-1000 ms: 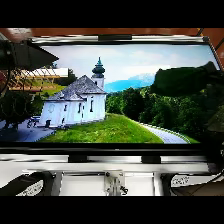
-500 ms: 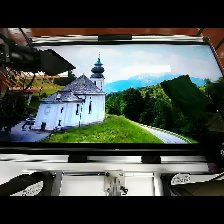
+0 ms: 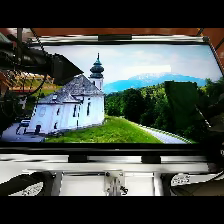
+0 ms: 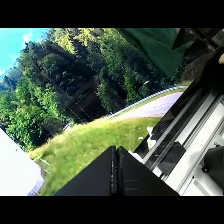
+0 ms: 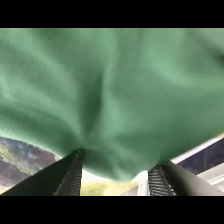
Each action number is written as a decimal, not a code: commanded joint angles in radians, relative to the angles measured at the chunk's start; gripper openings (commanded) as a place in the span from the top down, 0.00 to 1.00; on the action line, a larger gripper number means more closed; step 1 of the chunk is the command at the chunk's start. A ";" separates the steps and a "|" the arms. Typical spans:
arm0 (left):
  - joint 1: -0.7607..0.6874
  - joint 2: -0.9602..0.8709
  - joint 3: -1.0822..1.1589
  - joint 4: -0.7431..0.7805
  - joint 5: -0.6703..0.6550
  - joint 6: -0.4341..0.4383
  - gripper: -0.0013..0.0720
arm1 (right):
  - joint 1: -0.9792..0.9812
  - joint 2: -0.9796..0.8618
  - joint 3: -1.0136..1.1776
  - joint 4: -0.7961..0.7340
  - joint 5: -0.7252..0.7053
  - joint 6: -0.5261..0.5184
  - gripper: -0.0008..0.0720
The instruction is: Fold the shirts.
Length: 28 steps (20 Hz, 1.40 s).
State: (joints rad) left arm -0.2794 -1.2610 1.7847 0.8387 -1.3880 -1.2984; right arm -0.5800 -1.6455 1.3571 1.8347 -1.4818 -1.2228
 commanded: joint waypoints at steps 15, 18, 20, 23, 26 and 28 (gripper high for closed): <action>-0.116 -0.148 0.000 0.527 0.010 -0.378 0.94 | 0.539 0.296 0.338 -0.143 0.158 -0.289 0.29; -0.181 -0.254 0.000 0.830 -0.196 -0.491 0.93 | 0.661 0.181 0.329 -0.076 0.001 -0.235 0.29; -0.182 -0.296 0.000 0.817 -0.248 -0.497 0.52 | 0.699 0.148 0.329 -0.017 -0.029 -0.235 0.29; -0.182 -0.322 0.000 0.818 -0.236 -0.513 0.33 | 0.744 0.145 0.329 -0.009 -0.031 -0.237 0.29; -0.182 -0.332 0.000 0.818 -0.236 -0.513 0.33 | 0.754 0.145 0.329 0.001 -0.020 -0.237 0.29; -0.182 -0.333 0.000 0.818 -0.236 -0.513 0.33 | 0.753 0.145 0.329 -0.002 -0.018 -0.237 0.29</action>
State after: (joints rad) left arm -0.4595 -1.5826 1.7847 1.6367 -1.6108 -1.7996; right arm 0.1604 -1.4960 1.6852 1.8210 -1.4940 -1.4609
